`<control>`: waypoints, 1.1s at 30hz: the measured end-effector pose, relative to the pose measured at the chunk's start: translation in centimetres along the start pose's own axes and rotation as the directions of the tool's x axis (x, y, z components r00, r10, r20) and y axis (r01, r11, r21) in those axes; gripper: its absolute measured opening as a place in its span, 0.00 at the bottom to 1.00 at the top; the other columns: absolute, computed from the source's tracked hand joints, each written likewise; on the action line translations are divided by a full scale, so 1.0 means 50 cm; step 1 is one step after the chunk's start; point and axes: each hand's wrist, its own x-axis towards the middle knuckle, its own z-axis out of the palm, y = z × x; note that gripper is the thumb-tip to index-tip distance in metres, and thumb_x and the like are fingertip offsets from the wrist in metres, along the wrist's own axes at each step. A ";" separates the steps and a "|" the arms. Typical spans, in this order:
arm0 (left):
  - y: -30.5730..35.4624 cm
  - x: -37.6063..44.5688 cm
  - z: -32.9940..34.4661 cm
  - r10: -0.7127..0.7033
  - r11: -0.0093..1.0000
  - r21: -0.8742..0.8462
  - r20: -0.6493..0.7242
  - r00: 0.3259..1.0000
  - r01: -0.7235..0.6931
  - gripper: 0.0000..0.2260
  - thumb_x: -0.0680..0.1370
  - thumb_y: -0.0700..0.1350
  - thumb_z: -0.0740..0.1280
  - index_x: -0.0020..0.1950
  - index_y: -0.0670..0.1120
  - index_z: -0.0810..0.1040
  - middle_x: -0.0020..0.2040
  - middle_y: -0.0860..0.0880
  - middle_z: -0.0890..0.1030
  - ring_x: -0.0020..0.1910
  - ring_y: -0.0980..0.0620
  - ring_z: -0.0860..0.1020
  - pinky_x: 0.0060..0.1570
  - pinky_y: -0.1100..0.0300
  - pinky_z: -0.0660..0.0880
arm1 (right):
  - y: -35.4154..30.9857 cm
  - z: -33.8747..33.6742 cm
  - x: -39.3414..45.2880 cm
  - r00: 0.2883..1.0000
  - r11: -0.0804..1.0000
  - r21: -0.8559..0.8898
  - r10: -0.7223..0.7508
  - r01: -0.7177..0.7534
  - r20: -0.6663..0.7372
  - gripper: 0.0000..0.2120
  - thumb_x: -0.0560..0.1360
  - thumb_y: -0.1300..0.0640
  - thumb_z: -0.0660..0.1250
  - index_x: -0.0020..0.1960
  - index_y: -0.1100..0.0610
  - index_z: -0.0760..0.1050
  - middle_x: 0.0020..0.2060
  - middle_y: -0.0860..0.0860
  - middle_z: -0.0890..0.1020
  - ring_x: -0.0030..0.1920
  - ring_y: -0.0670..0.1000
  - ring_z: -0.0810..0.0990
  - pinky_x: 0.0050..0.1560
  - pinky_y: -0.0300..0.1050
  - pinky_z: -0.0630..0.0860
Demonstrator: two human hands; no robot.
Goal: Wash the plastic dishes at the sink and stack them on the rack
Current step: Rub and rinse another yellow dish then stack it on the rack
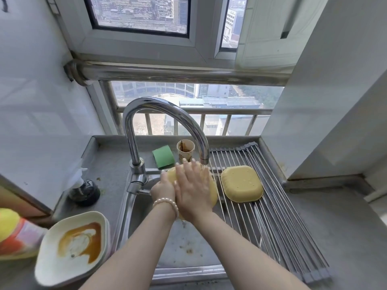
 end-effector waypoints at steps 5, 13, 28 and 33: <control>-0.010 0.043 -0.031 -0.171 0.985 -0.021 0.035 0.985 0.172 0.20 0.82 0.50 0.56 0.58 0.35 0.76 0.57 0.38 0.79 0.54 0.41 0.78 0.54 0.53 0.74 | 0.061 -0.003 -0.047 0.941 0.940 -0.082 -0.325 0.332 0.091 0.26 0.82 0.44 0.43 0.74 0.53 0.63 0.74 0.53 0.64 0.75 0.58 0.60 0.71 0.62 0.57; -0.020 0.029 -0.031 -0.042 0.989 0.142 0.046 0.998 0.035 0.22 0.84 0.47 0.48 0.69 0.34 0.69 0.66 0.37 0.74 0.63 0.40 0.74 0.48 0.56 0.72 | 0.009 -0.042 0.019 0.950 0.994 -0.099 0.067 -0.039 0.305 0.29 0.80 0.39 0.44 0.78 0.49 0.47 0.77 0.55 0.51 0.77 0.59 0.48 0.73 0.63 0.49; -0.010 0.038 -0.029 -0.015 0.990 0.142 0.143 0.990 -0.006 0.17 0.79 0.53 0.63 0.41 0.40 0.76 0.42 0.43 0.79 0.37 0.46 0.75 0.42 0.55 0.73 | 0.065 -0.072 0.092 0.749 0.819 0.112 0.447 -0.563 0.489 0.18 0.81 0.48 0.50 0.59 0.57 0.73 0.60 0.58 0.77 0.60 0.59 0.74 0.56 0.47 0.69; -0.015 -0.005 -0.009 0.378 0.541 0.675 0.337 0.862 -0.502 0.28 0.73 0.70 0.59 0.56 0.47 0.75 0.51 0.46 0.78 0.51 0.46 0.76 0.52 0.53 0.73 | 0.099 -0.065 0.095 0.643 0.712 0.096 0.557 -0.696 0.526 0.18 0.82 0.58 0.48 0.64 0.58 0.72 0.64 0.58 0.76 0.66 0.57 0.72 0.61 0.43 0.65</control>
